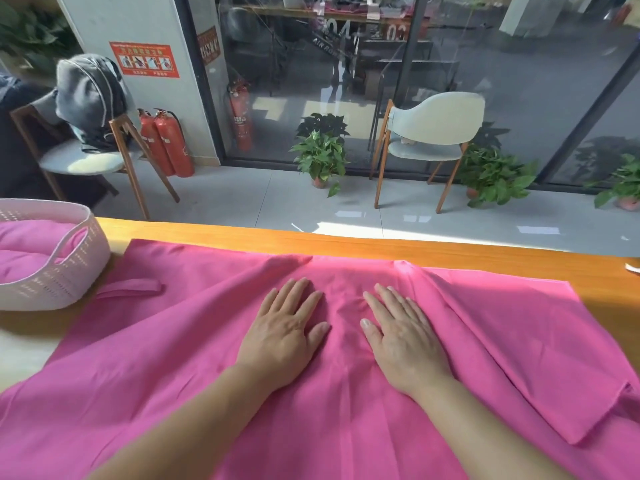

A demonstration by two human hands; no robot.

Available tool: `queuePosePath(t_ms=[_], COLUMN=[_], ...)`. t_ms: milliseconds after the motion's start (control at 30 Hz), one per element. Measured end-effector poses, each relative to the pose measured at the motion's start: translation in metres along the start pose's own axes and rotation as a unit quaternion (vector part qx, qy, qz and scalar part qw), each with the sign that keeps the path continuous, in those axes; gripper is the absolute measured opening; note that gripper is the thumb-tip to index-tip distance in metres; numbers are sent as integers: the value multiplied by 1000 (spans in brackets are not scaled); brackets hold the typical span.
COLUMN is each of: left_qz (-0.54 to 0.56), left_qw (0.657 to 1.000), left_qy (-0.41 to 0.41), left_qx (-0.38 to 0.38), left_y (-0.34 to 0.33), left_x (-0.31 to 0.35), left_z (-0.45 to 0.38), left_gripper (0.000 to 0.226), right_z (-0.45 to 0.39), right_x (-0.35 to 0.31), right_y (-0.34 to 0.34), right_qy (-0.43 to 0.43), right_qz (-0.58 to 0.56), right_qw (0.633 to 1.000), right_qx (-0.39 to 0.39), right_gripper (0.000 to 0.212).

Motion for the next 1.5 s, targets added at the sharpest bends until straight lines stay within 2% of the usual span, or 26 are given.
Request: queuePosePath(t_ms=[200, 400, 467, 533, 633, 700, 767, 833, 900, 967, 1000, 1067, 1133, 1167, 1200, 1267, 1300, 1367, 1433, 1500], left_qz=[6, 16, 6, 6, 29, 95, 162, 128, 83, 42, 24, 8, 14, 17, 16, 22, 43, 124, 190, 253], left_qw=[1000, 998, 999, 999, 999, 995, 985, 976, 956, 937, 929, 905, 881, 872, 864, 844, 839, 839, 839, 839], left_qy=[-14, -27, -30, -32, -27, -24, 11, 95, 214, 322, 363, 419, 441, 448, 455, 464, 455, 414, 374, 344], left_qx=[-7, -48, -41, -29, -36, -18, 67, 150, 182, 129, 64, -79, -172, -194, -213, -269, -296, -331, -348, -338], left_y=[7, 15, 16, 17, 21, 26, 37, 47, 56, 66, 72, 80, 88, 90, 92, 100, 103, 112, 123, 129], left_x=[41, 103, 122, 139, 155, 154, 140, 111, 72, 32, 14, -16, -35, -42, -49, -58, -61, -60, -54, -49], left_z=[48, 124, 149, 175, 207, 223, 236, 250, 270, 291, 300, 314, 324, 328, 333, 341, 343, 346, 350, 359], left_gripper=[69, 61, 58, 56, 55, 49, 36, 28, 31, 37, 38, 42, 55, 60, 64, 70, 73, 76, 66, 41], right_z=[73, 174, 202, 228, 258, 275, 277, 262, 238, 208, 194, 172, 158, 156, 158, 171, 183, 207, 227, 230], right_x=[8, 27, 32, 35, 42, 45, 36, 1, -53, -110, -138, -184, -210, -217, -221, -221, -217, -207, -199, -199], right_y=[0, -1, 0, 0, -3, -7, -2, 8, 12, 7, 2, -16, -33, -37, -37, -34, -31, -25, -18, -13], right_qy=[-12, -36, -40, -27, 18, 48, 66, 102, 166, 216, 235, 258, 269, 277, 299, 378, 423, 482, 461, 378], right_qz=[-22, -7, -20, -36, -56, -72, -72, -78, -107, -133, -138, -102, -22, 8, 18, 15, 6, -19, -25, -65], right_qw=[999, 999, 999, 999, 998, 995, 991, 980, 972, 967, 962, 947, 926, 918, 914, 902, 889, 861, 855, 866], right_qx=[27, 27, 21, 23, 27, 45, 94, 154, 127, 24, -34, -161, -264, -284, -273, -208, -175, -160, -238, -322], right_gripper=[76, 60, 63, 67, 58, 57, 62, 57, 45, 51, 56, 69, 72, 62, 44, 14, 10, 5, 6, 18])
Point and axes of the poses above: each hand's wrist, its own z-axis away from the middle knuckle, its own y-axis out of the back of the hand, x = y × z, the point moved 2 cm from there along -z, towards the middle knuckle, and after that the axes turned 12 degrees about -z, right-handed, at the moved point
